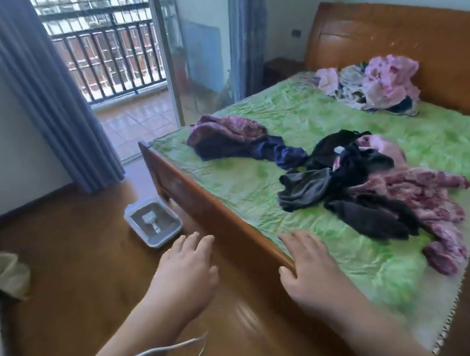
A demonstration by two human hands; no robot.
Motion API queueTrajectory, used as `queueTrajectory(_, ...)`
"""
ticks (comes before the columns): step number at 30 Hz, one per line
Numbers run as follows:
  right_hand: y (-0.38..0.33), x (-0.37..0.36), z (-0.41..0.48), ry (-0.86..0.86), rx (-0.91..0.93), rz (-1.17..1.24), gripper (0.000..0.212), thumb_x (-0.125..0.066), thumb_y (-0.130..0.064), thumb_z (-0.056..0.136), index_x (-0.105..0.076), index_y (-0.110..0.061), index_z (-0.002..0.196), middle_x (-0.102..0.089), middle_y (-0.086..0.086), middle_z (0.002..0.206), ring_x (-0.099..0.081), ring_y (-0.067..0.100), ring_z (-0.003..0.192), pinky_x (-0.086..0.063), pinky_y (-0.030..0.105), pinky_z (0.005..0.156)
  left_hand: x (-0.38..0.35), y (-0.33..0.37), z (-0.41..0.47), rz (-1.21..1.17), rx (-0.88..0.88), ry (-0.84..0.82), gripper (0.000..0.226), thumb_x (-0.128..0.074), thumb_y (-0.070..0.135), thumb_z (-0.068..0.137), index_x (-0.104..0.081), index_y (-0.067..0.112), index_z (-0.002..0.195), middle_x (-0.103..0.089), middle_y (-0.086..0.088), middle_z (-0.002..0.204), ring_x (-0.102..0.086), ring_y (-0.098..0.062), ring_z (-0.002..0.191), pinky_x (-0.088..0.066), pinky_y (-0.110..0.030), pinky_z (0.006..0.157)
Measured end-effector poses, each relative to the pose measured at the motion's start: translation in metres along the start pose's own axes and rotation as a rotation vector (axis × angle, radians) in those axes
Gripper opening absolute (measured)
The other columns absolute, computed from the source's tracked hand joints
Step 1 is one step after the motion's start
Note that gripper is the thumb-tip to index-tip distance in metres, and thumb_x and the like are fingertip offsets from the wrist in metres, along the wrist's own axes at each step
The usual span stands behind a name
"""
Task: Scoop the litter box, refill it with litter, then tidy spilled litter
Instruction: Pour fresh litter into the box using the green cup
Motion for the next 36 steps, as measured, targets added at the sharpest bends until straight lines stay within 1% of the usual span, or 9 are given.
queueTrajectory(3,-0.058,-0.029,0.044,-0.075,0.092,0.041,0.064,-0.047,-0.036,0.098,-0.022,-0.031,0.156,-0.016,-0.005,0.163,-0.007,0.014,0.150,-0.003,0.031,0.124,0.007,-0.075,0.006,-0.032,0.137,-0.013,0.064,-0.042,0.037,0.095,-0.021,0.028,0.155,-0.020,-0.002,0.164,-0.016,-0.024,0.151,-0.019,-0.036,0.121)
queueTrajectory(7,-0.109,-0.061,0.106,-0.146,0.173,0.041,0.063,-0.049,-0.037,0.097,-0.025,-0.034,0.155,-0.020,-0.008,0.162,-0.010,0.013,0.149,-0.010,0.032,0.124,0.002,-0.154,0.017,-0.077,0.301,-0.027,0.064,-0.041,0.040,0.096,-0.020,0.030,0.155,-0.019,-0.001,0.164,-0.014,-0.022,0.151,-0.019,-0.036,0.120)
queueTrajectory(11,-0.145,-0.085,0.168,-0.210,0.240,0.033,0.063,-0.049,-0.037,0.098,-0.024,-0.035,0.155,-0.018,-0.010,0.162,-0.008,0.011,0.150,-0.012,0.033,0.124,-0.006,-0.207,0.041,-0.096,0.389,-0.054,0.064,-0.041,0.041,0.097,-0.018,0.031,0.156,-0.017,-0.001,0.164,-0.012,-0.022,0.152,-0.018,-0.036,0.121)
queueTrajectory(16,-0.186,-0.116,0.264,-0.276,0.350,-0.013,0.065,-0.048,-0.038,0.097,-0.022,-0.035,0.156,-0.016,-0.008,0.163,-0.006,0.013,0.151,-0.010,0.032,0.124,0.001,-0.264,0.103,-0.103,0.467,-0.050,0.064,-0.039,0.042,0.098,-0.016,0.030,0.156,-0.015,-0.001,0.165,-0.010,-0.022,0.152,-0.017,-0.038,0.122)
queueTrajectory(22,-0.256,-0.148,0.376,-0.394,0.571,-0.129,0.067,-0.048,-0.033,0.095,-0.021,-0.032,0.156,-0.017,-0.005,0.163,-0.006,0.016,0.151,-0.011,0.029,0.122,0.027,-0.333,0.173,-0.129,0.595,-0.012,0.063,-0.040,0.041,0.098,-0.018,0.027,0.156,-0.018,-0.001,0.164,-0.013,-0.021,0.151,-0.018,-0.038,0.122)
queueTrajectory(25,-0.307,-0.170,0.421,-0.451,0.645,-0.177,0.067,-0.046,-0.032,0.096,-0.020,-0.028,0.157,-0.016,0.000,0.164,-0.007,0.021,0.151,-0.012,0.033,0.123,0.042,-0.378,0.185,-0.169,0.689,0.014,0.063,-0.041,0.041,0.099,-0.018,0.028,0.156,-0.018,0.000,0.164,-0.012,-0.020,0.152,-0.018,-0.039,0.122)
queueTrajectory(27,-0.347,-0.186,0.443,-0.491,0.687,-0.170,0.067,-0.046,-0.034,0.096,-0.019,-0.029,0.157,-0.015,-0.001,0.165,-0.006,0.021,0.152,-0.012,0.036,0.124,0.046,-0.412,0.184,-0.219,0.764,0.040,0.062,-0.040,0.041,0.099,-0.017,0.029,0.156,-0.016,0.000,0.164,-0.011,-0.020,0.152,-0.019,-0.041,0.122)
queueTrajectory(32,-0.452,-0.232,0.483,-0.553,0.850,-0.219,0.070,-0.050,-0.030,0.095,-0.017,-0.030,0.157,-0.016,-0.005,0.164,-0.007,0.020,0.152,-0.014,0.034,0.122,0.047,-0.514,0.178,-0.296,0.925,0.076,0.062,-0.041,0.040,0.099,-0.017,0.029,0.156,-0.017,0.001,0.164,-0.012,-0.020,0.152,-0.020,-0.042,0.122)
queueTrajectory(36,-0.542,-0.281,0.520,-0.556,0.899,-0.249,0.069,-0.048,-0.029,0.096,-0.017,-0.028,0.157,-0.019,-0.003,0.163,-0.009,0.023,0.151,-0.014,0.034,0.121,0.051,-0.611,0.185,-0.337,0.973,0.117,0.061,-0.042,0.038,0.100,-0.018,0.029,0.156,-0.018,0.002,0.164,-0.013,-0.019,0.151,-0.022,-0.041,0.121)
Point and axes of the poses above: each hand's wrist, its own z-axis towards the middle knuckle, its own x-axis out of the back of the hand, y = z × x, the point moved 9 cm from there along z, towards the middle knuckle
